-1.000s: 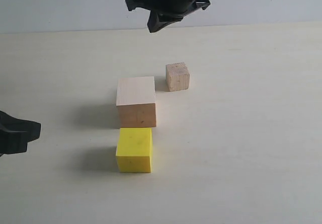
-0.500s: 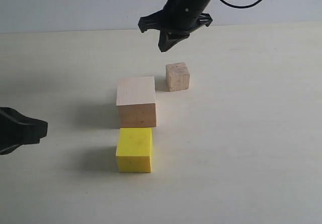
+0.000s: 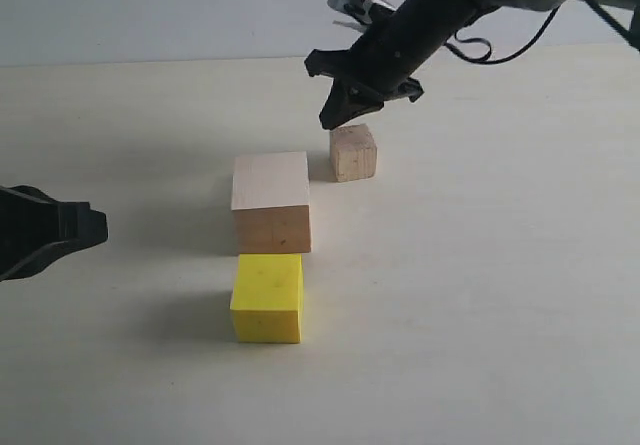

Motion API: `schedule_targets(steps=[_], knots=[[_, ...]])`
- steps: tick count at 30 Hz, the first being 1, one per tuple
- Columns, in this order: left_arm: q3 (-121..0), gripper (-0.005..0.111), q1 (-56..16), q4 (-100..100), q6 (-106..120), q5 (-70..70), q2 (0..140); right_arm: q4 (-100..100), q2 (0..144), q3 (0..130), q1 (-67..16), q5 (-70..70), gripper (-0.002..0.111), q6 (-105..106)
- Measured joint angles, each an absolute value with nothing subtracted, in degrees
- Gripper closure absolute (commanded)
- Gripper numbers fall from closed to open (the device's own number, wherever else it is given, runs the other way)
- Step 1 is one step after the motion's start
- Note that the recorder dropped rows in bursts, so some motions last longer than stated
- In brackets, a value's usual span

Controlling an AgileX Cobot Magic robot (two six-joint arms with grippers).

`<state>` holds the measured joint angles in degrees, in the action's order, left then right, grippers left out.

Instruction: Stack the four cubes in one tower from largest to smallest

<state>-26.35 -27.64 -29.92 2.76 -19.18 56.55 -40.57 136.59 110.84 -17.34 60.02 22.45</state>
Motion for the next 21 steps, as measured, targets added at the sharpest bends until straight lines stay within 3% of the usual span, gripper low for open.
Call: schedule_targets(steps=[21], knots=[[-26.35, 0.107, -27.64, -25.93, 2.76, -17.81, 56.55, -49.97, 139.74, 110.84, -17.54, 63.06, 0.108, 28.51]])
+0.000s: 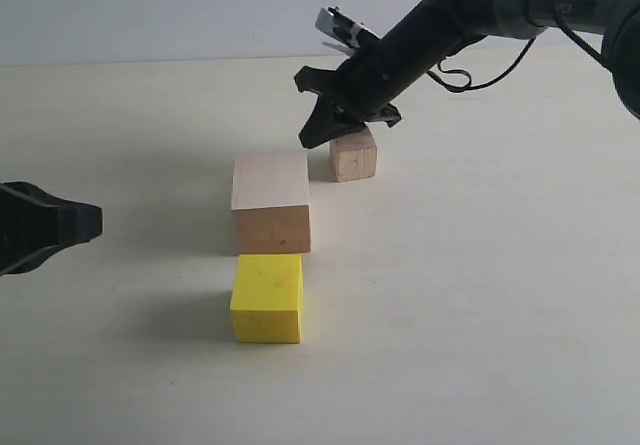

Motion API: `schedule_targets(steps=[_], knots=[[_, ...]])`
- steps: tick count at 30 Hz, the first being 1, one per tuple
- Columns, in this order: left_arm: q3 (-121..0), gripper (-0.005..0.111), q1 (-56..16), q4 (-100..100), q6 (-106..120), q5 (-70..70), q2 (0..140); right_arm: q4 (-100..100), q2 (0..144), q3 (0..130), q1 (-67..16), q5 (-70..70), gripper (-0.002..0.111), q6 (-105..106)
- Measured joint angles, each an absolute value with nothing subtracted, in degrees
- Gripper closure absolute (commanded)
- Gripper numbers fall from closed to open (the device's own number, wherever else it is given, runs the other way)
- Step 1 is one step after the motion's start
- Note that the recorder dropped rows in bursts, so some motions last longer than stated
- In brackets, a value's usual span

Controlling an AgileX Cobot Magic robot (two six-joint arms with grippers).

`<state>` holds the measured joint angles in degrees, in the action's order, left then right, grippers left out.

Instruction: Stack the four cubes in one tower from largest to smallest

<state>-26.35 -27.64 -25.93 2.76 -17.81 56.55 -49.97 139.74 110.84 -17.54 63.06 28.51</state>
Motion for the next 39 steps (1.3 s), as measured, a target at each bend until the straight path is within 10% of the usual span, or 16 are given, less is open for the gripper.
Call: schedule_targets(steps=[39], knots=[[-26.35, 0.107, -27.64, -24.43, 2.88, -17.31, 56.55, -19.61, 140.16, 118.65, -20.60, 66.10, 0.108, 5.73]])
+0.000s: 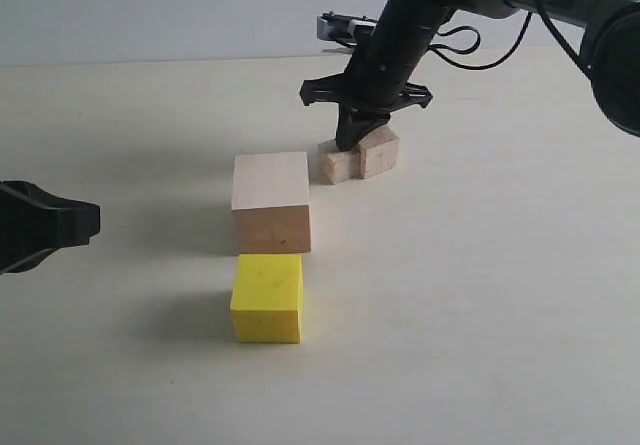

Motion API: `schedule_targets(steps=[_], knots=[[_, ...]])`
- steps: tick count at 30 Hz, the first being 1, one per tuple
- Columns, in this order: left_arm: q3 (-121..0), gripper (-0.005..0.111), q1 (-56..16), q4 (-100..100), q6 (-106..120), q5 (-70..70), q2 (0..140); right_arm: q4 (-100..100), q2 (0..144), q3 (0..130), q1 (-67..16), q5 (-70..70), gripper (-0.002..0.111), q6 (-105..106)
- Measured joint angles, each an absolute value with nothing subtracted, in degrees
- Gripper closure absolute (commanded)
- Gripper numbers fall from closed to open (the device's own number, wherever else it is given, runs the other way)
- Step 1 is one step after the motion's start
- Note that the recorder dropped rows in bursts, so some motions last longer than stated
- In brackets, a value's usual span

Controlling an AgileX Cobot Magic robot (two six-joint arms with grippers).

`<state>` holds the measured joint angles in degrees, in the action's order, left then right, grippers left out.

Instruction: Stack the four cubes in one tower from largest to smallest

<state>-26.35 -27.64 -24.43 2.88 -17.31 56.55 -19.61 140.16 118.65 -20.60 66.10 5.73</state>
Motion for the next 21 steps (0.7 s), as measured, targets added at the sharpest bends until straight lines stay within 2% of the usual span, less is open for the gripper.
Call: schedule_targets(steps=[21], knots=[[-26.35, 0.107, -27.64, -24.43, 2.99, -17.76, 56.55, -11.95, 138.79, 118.53, -10.04, 69.76, 0.108, 2.06]])
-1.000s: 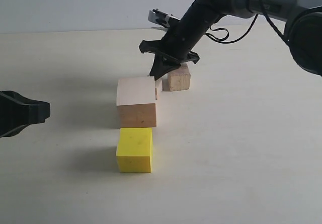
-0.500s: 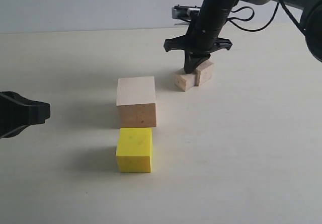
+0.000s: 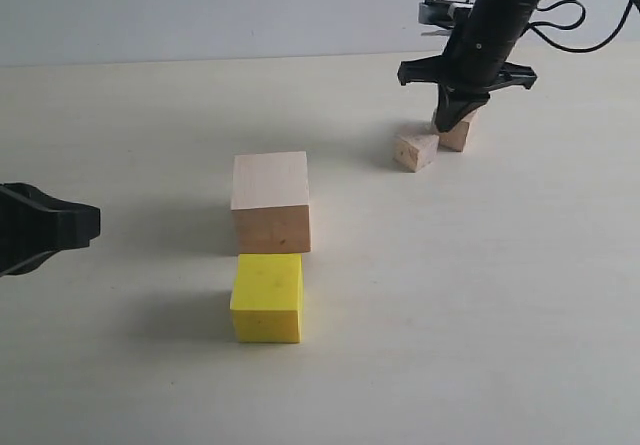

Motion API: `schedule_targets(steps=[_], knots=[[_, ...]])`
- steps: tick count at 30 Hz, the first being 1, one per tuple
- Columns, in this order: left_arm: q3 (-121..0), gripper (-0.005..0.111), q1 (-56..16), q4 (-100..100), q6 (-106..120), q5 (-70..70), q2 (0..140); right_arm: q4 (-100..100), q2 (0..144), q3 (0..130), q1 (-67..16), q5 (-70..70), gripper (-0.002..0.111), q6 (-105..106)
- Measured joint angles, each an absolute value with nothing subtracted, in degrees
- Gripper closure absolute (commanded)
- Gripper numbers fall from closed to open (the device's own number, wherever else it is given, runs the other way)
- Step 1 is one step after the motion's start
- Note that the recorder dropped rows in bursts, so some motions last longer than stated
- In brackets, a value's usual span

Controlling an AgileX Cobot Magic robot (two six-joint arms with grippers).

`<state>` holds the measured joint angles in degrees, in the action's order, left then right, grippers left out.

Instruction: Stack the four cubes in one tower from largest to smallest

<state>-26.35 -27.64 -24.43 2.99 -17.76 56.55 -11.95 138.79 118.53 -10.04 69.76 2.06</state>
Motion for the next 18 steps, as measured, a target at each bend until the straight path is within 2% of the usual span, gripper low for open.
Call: schedule_targets(steps=[18], knots=[[-26.35, 0.107, -27.64, -25.67, 3.10, -17.68, 56.55, -19.51, 138.00, 117.14, -12.64, 70.14, 0.108, 7.85]])
